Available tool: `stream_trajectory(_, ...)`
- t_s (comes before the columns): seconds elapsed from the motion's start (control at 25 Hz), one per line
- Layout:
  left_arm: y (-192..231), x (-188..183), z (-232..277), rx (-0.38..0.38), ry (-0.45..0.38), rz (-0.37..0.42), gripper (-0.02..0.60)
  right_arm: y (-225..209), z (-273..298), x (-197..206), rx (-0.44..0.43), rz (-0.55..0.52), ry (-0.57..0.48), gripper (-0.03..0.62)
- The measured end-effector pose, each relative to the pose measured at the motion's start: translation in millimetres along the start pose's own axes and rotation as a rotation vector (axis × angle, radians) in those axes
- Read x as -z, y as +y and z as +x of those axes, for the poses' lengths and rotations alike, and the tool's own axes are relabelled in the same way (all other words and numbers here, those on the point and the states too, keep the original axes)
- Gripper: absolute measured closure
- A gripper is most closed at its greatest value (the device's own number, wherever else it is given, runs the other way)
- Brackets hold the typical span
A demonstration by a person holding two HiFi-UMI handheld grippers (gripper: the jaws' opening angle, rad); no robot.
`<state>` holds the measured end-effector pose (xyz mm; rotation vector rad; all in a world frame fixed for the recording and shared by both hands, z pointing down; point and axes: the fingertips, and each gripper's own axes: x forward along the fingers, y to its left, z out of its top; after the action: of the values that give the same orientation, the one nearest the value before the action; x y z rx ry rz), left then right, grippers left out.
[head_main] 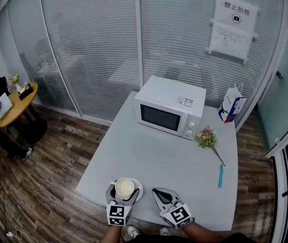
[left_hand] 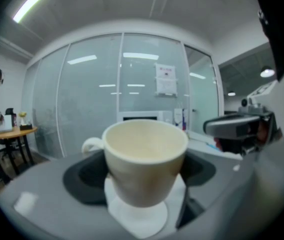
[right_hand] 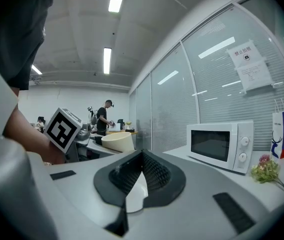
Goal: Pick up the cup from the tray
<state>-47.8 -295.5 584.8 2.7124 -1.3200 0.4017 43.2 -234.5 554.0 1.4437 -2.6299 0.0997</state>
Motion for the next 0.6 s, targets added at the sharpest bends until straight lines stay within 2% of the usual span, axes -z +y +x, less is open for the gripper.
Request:
stream_trajectory(0.36,-15,-49,-21,0.042,-0.079,0.002,0.155,-3,-17,-74,0.009,-0.054,-0.144,0.605)
stream_trajectory(0.6,-20,-69,-31,0.026,-0.113,0.005,0.155,-5,-16,-97,-0.005,-0.165,-0.202,0.605)
